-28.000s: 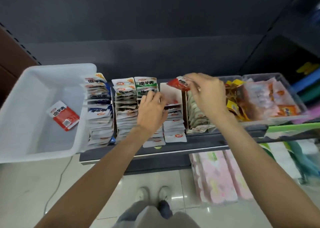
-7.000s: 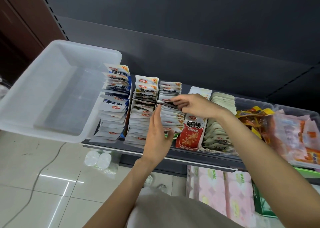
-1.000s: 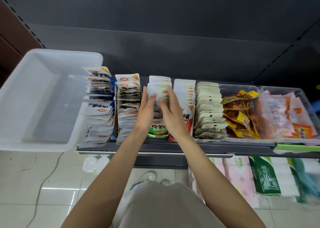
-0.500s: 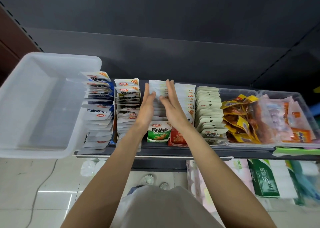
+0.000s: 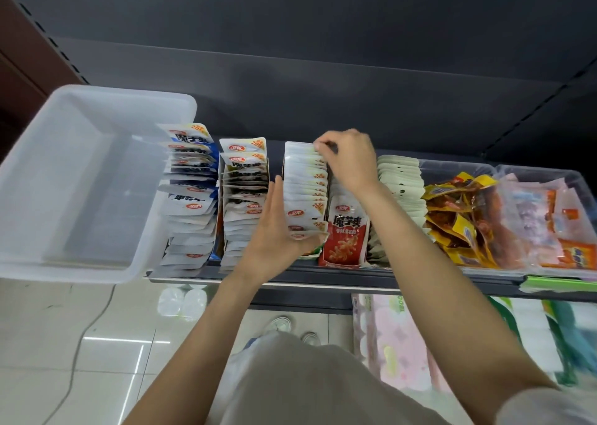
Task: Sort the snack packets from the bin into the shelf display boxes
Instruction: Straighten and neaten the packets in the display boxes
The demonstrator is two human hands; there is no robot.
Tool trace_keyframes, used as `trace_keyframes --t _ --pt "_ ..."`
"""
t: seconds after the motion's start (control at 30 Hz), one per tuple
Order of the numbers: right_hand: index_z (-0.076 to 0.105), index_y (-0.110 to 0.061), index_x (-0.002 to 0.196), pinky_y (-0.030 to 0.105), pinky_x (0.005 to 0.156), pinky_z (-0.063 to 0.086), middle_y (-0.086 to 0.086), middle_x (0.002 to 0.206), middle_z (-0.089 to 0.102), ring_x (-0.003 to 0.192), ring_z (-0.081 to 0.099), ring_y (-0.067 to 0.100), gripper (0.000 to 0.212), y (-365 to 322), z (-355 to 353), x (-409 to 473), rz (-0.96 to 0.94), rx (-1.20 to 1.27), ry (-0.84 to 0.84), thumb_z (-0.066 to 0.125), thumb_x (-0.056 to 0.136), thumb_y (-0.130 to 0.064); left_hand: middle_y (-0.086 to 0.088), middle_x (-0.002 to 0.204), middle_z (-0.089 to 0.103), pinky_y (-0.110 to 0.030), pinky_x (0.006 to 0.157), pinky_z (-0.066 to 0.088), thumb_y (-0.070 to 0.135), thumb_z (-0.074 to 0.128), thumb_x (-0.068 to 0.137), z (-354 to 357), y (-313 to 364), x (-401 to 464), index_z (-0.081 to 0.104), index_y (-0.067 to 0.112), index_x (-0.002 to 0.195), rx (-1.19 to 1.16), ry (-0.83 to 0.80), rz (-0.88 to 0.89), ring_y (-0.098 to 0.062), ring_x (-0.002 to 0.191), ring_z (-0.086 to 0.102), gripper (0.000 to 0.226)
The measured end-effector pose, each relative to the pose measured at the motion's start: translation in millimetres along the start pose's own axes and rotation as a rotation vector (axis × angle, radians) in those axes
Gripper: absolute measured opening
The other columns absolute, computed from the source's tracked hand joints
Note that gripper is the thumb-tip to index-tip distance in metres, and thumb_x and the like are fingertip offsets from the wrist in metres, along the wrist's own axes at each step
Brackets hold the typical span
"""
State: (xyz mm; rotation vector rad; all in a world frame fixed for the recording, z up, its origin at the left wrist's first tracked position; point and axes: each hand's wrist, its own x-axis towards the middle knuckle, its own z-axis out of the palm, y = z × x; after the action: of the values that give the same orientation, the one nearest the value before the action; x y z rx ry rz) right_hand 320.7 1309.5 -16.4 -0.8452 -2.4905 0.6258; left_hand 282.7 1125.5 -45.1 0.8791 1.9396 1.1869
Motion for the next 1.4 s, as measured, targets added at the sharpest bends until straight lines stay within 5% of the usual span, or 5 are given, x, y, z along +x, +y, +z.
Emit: trace_keyframes --t 0.4,0.67,0.9,1.2,1.4 --pt "0.073 -0.014 0.100 0.032 0.085 0.051 0.000 0.095 0.073 0.091 0.066 0.014 0.018 -2 -6 18 0.072 0.003 -0.165 0.059 0.090 -0.014 -0.001 0.155 0.020 -0.023 0.107 0.032 -0.005 0.069 0.077 24 10 27 -0.005 0.017 0.150 0.040 0.186 -0.007 -0.015 0.140 0.024 0.106" --pt "0.036 -0.017 0.145 -0.002 0.093 0.030 -0.006 0.144 0.042 0.130 0.038 0.001 0.044 -32 -13 -81 0.406 0.714 -0.005 0.037 0.101 -0.011 0.001 0.141 0.045 -0.046 0.109 0.037 0.002 0.061 0.065 20 6 24 0.007 0.022 0.151 -0.357 0.144 -0.070 -0.016 0.131 0.042 0.104" --pt "0.022 -0.020 0.149 0.021 0.106 0.036 -0.010 0.146 0.035 0.133 0.036 0.004 0.058 -30 12 -89 0.484 1.221 -0.042 0.031 0.095 0.000 -0.004 0.138 0.047 -0.026 0.096 0.048 -0.024 0.037 0.077 17 14 22 0.017 0.017 0.150 -0.593 0.176 -0.073 -0.016 0.122 0.050 0.086" --pt "0.054 -0.014 0.129 0.013 0.097 0.042 -0.009 0.120 0.059 0.112 0.055 0.003 0.035 -21 1 -132 0.443 0.586 0.082 0.043 0.097 -0.003 0.018 0.121 0.053 -0.028 0.100 0.045 0.014 0.047 0.096 24 18 8 0.024 0.027 0.148 -0.711 0.248 -0.105 -0.006 0.118 0.053 0.058" --pt "0.061 -0.010 0.121 0.010 0.086 0.044 -0.005 0.105 0.066 0.094 0.060 0.005 0.033 -23 10 -144 0.344 0.322 0.127 0.051 0.092 0.003 0.011 0.124 0.056 -0.027 0.098 0.047 -0.009 0.040 0.091 28 13 3 0.026 0.021 0.147 -0.719 0.250 -0.117 -0.005 0.115 0.056 0.065"
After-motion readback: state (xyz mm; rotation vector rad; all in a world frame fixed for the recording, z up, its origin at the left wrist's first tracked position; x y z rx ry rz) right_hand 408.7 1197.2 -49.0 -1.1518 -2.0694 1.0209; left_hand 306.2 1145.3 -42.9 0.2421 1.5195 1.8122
